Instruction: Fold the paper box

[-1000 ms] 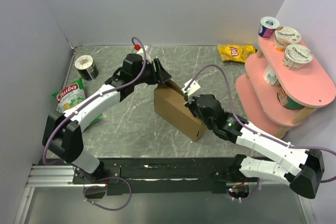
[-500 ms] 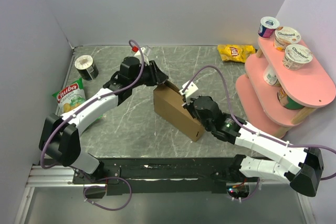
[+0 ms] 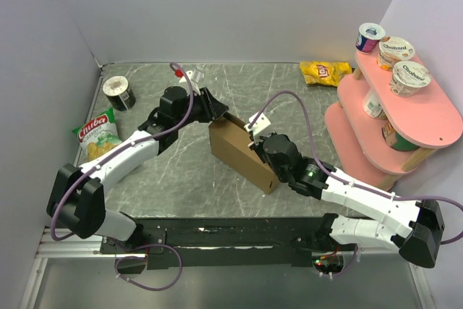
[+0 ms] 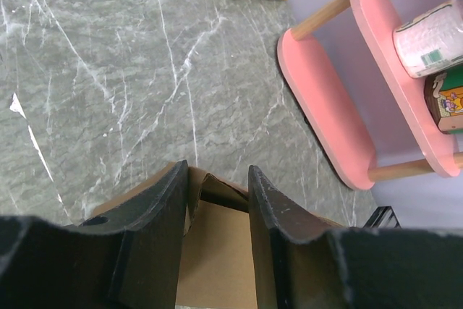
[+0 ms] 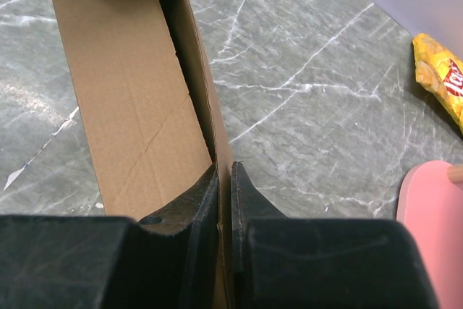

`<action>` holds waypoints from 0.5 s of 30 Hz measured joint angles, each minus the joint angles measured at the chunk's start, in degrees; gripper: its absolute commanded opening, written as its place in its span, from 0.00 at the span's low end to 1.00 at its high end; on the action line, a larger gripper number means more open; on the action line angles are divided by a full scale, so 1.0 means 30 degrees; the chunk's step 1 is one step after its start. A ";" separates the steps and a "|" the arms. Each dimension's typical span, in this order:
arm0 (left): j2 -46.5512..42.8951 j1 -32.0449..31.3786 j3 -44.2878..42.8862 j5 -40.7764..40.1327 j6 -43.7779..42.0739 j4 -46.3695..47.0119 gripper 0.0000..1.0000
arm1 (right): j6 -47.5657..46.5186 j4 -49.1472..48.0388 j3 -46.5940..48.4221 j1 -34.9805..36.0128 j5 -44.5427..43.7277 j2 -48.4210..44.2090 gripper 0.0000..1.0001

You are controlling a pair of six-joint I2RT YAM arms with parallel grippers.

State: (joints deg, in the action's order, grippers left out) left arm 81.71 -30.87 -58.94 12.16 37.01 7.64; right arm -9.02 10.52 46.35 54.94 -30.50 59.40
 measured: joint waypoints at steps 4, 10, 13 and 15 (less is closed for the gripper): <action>-0.0255 0.0015 0.0692 -0.0029 0.0117 0.0896 0.22 | 0.0044 -0.0095 -0.0080 0.0051 -0.0051 0.0000 0.14; -0.0634 0.0015 0.1348 -0.0372 0.0248 0.1486 0.21 | 0.0036 -0.0306 -0.0219 0.0291 -0.0204 0.0000 0.13; -0.0896 -0.0022 0.1712 -0.0656 0.0270 0.1749 0.21 | 0.0015 -0.0452 -0.0313 0.0532 -0.0459 0.0000 0.13; -0.1020 -0.0044 0.1945 -0.0794 0.0379 0.1953 0.21 | -0.0044 -0.0568 -0.0401 0.0678 -0.0597 0.0000 0.13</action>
State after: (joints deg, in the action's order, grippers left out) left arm 78.65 -31.00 -53.10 9.78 38.15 13.50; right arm -9.15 8.82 45.15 56.97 -32.29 59.40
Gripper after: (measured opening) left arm 0.401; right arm 0.142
